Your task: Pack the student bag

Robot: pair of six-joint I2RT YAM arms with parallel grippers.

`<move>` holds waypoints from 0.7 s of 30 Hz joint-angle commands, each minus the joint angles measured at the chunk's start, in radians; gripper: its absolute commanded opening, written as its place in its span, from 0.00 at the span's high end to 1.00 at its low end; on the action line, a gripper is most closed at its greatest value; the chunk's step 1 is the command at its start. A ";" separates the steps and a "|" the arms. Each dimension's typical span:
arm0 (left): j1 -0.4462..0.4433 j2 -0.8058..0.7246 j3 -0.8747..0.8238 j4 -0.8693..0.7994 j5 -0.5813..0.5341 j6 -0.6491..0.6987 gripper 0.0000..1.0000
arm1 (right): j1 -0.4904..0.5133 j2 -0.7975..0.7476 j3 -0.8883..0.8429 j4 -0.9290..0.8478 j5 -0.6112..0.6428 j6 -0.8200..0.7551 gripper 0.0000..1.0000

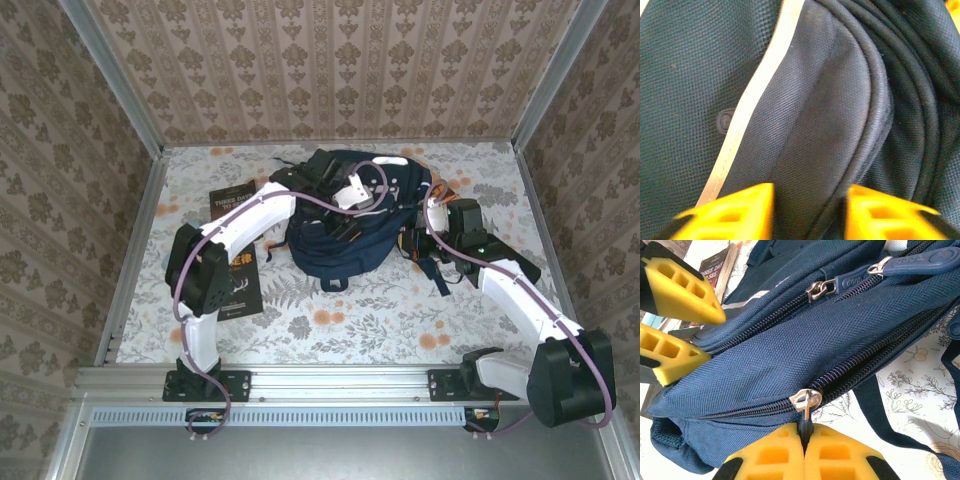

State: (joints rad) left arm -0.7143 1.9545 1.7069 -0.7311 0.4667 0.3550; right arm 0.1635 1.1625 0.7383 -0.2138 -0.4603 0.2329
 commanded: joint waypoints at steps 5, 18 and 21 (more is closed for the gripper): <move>-0.029 0.018 0.028 0.037 -0.034 -0.017 0.92 | -0.002 -0.024 0.047 -0.018 -0.051 -0.060 1.00; -0.030 -0.089 -0.079 0.283 -0.376 -0.387 1.00 | 0.194 -0.078 0.030 -0.093 -0.027 -0.069 1.00; -0.032 -0.090 -0.079 0.285 -0.364 -0.428 1.00 | 0.275 -0.069 0.000 -0.011 -0.023 -0.009 1.00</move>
State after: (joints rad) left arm -0.7635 1.8965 1.6371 -0.5488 0.2050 0.0616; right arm 0.3710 1.1168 0.7383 -0.2848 -0.4343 0.1909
